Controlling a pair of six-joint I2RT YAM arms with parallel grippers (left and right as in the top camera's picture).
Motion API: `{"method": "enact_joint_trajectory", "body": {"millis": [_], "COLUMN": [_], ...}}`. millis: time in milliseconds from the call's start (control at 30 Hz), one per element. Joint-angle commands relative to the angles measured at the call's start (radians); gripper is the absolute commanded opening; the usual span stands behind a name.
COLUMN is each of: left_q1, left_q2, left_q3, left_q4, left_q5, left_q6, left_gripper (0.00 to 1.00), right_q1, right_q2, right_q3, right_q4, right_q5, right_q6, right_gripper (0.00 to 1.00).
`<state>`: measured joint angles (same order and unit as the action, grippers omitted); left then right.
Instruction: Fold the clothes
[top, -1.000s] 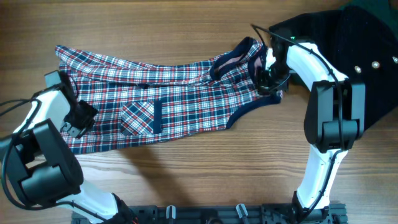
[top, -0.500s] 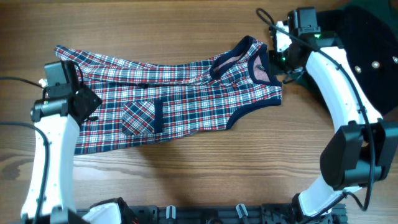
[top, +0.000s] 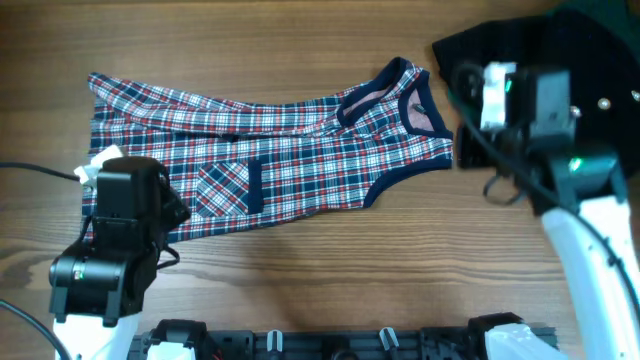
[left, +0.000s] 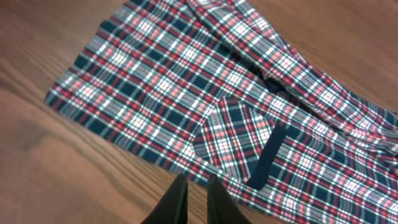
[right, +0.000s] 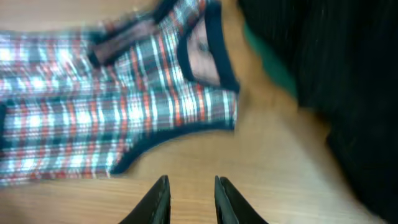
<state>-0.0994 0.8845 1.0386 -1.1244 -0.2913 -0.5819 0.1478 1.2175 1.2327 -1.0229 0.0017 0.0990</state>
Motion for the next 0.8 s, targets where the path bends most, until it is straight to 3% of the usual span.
{"method": "enact_joint_trajectory", "body": {"millis": [0, 100, 233, 300, 433, 500, 533, 567, 667, 767], "left_q1": [-0.008, -0.007, -0.007, -0.007, 0.023, 0.061, 0.09, 0.126, 0.22, 0.272], "left_q2": [-0.006, -0.002, 0.046, 0.095, 0.262, 0.341, 0.391, 0.442, 0.533, 0.537], "left_q3": [0.002, -0.017, -0.143, -0.222, -0.334, -0.334, -0.334, -0.334, -0.334, -0.334], "left_q4": [-0.036, 0.017, 0.144, 0.222, 0.414, 0.465, 0.497, 0.537, 0.635, 0.666], "left_q5": [-0.009, -0.012, -0.103, -0.114, -0.13, -0.125, -0.108, -0.065, 0.028, 0.04], "left_q6": [-0.1, -0.119, -0.293, -0.36, -0.365, -0.359, -0.325, -0.281, -0.182, -0.13], "left_gripper": [0.13, 0.19, 0.26, 0.25, 0.27, 0.46, 0.47, 0.45, 0.24, 0.11], "right_q1": [-0.001, -0.001, -0.001, -0.001, -0.001, -0.001, -0.001, -0.001, -0.001, -0.001], "right_q2": [-0.222, -0.307, -0.143, -0.029, 0.167, 0.227, 0.258, 0.277, 0.305, 0.305], "right_q3": [-0.224, -0.38, -0.502, -0.504, -0.504, -0.504, -0.504, -0.504, -0.504, -0.504], "right_q4": [0.122, 0.269, 0.541, 0.637, 0.845, 0.9, 0.919, 0.925, 0.926, 0.934], "right_q5": [-0.006, -0.005, -0.029, -0.032, -0.078, -0.108, -0.107, -0.107, -0.115, -0.131], "right_q6": [0.111, 0.109, 0.112, 0.112, 0.1, 0.073, 0.061, 0.058, 0.058, 0.058], "right_gripper": [0.34, 0.69, 0.86, 0.89, 0.89, 0.89, 0.89, 0.89, 0.87, 0.86]}}
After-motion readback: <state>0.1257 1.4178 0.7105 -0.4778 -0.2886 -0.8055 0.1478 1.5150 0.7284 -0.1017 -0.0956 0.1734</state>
